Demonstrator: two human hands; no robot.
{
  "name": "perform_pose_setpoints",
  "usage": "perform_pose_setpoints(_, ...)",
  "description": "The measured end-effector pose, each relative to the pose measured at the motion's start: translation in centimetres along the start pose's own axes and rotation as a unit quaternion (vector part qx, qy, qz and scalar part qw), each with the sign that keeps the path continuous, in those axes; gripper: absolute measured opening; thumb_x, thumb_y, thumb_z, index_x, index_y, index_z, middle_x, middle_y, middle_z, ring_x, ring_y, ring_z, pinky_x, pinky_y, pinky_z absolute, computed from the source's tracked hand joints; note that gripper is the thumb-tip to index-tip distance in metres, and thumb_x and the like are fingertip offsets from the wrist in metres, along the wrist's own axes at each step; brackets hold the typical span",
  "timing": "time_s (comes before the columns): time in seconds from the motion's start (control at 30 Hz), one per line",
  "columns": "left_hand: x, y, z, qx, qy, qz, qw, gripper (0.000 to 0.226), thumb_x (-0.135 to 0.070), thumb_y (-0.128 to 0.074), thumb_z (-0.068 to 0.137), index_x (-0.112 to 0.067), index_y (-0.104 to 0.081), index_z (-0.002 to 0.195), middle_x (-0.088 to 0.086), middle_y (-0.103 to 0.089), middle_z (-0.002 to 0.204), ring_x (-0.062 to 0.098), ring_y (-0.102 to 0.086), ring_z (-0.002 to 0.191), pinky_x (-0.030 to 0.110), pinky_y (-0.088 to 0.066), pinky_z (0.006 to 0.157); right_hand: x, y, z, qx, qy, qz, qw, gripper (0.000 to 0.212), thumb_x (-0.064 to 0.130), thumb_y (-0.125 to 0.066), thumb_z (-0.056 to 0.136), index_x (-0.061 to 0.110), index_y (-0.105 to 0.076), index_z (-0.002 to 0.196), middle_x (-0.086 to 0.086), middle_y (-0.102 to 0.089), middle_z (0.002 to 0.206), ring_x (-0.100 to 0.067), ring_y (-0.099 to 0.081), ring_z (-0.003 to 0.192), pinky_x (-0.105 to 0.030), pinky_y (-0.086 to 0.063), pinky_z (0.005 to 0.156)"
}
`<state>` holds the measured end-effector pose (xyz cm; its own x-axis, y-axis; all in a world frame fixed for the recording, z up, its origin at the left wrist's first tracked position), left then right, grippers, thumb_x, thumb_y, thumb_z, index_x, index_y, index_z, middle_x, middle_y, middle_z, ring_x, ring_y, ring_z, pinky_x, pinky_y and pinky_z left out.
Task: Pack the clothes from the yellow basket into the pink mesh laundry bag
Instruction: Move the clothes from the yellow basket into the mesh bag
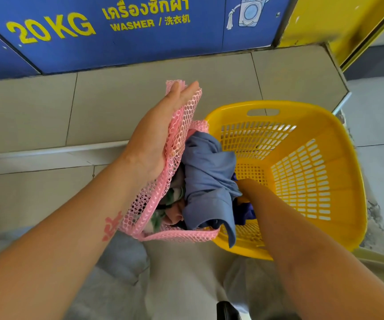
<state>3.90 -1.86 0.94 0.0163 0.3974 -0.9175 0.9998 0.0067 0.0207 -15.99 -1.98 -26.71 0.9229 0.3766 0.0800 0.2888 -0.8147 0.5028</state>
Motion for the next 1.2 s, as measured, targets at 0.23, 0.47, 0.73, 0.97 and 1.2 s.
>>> perform_pose_setpoints(0.23, 0.8, 0.1, -2.5, 0.001, -0.037, -0.088, 0.995, 0.047, -0.05, -0.036, 0.103, -0.031, -0.055, 0.141, -0.015, -0.033, 0.159, 0.005, -0.031, 0.145, 0.031, -0.03, 0.115, -2.4, 3.5, -5.4, -0.112, -0.092, 0.107, 0.984, 0.043, 0.016, -0.059, 0.089, 0.013, -0.051, 0.131, -0.016, -0.057, 0.132, -0.035, -0.054, 0.121, -0.04, -0.046, 0.096)
perform_pose_setpoints(0.47, -0.7, 1.2, -4.9, -0.029, -0.073, -0.097, 0.992, 0.042, -0.053, -0.039, 0.102, -0.036, -0.058, 0.135, -0.01, -0.038, 0.158, 0.011, -0.036, 0.143, 0.043, -0.027, 0.119, -4.8, 6.2, -14.4, -0.385, -0.139, 0.343, 0.846, 0.034, 0.013, -0.056, 0.088, 0.01, -0.055, 0.122, -0.023, -0.064, 0.114, -0.043, -0.061, 0.105, -0.039, -0.045, 0.078)
perform_pose_setpoints(0.73, -2.1, 4.3, -9.2, -0.071, -0.094, -0.144, 0.983, 0.025, -0.055, -0.05, 0.096, -0.047, -0.068, 0.112, -0.013, -0.047, 0.15, 0.009, -0.044, 0.137, 0.043, -0.029, 0.118, 2.4, 11.9, -26.6, -0.598, -0.038, 0.392, 0.698, 0.032, 0.012, -0.053, 0.082, 0.017, -0.057, 0.114, -0.013, -0.063, 0.107, -0.033, -0.059, 0.092, -0.032, -0.044, 0.071)
perform_pose_setpoints(0.97, -2.2, 7.2, -11.7, -0.082, -0.093, -0.226, 0.966, 0.038, -0.05, -0.051, 0.099, -0.036, -0.054, 0.134, -0.01, -0.059, 0.138, 0.011, -0.056, 0.128, 0.04, -0.043, 0.108, 12.5, 13.3, -29.4, -0.587, 0.084, 0.269, 0.759, 0.033, 0.015, -0.058, 0.078, 0.024, -0.059, 0.11, -0.008, -0.06, 0.106, -0.032, -0.059, 0.091, -0.033, -0.045, 0.07)
perform_pose_setpoints(1.2, -1.8, 9.7, -13.5, -0.099, -0.119, -0.174, 0.972, 0.034, -0.058, -0.051, 0.096, -0.067, -0.067, 0.067, -0.01, -0.046, 0.152, 0.017, -0.043, 0.139, 0.054, -0.033, 0.114, 19.5, 10.0, -24.9, -0.306, 0.208, 0.154, 0.916, 0.074, 0.024, -0.069, 0.085, 0.023, -0.031, 0.149, -0.008, -0.048, 0.144, -0.027, -0.047, 0.129, -0.038, -0.04, 0.104)
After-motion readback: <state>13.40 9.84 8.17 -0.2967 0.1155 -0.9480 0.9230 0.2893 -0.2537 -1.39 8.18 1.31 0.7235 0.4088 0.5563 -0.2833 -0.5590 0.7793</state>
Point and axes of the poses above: each hand's wrist, its own z-axis towards the middle knuckle, its own y-axis out of the back of the hand, x = y × z, the point moved 2 cm from there along z, towards the middle knuckle
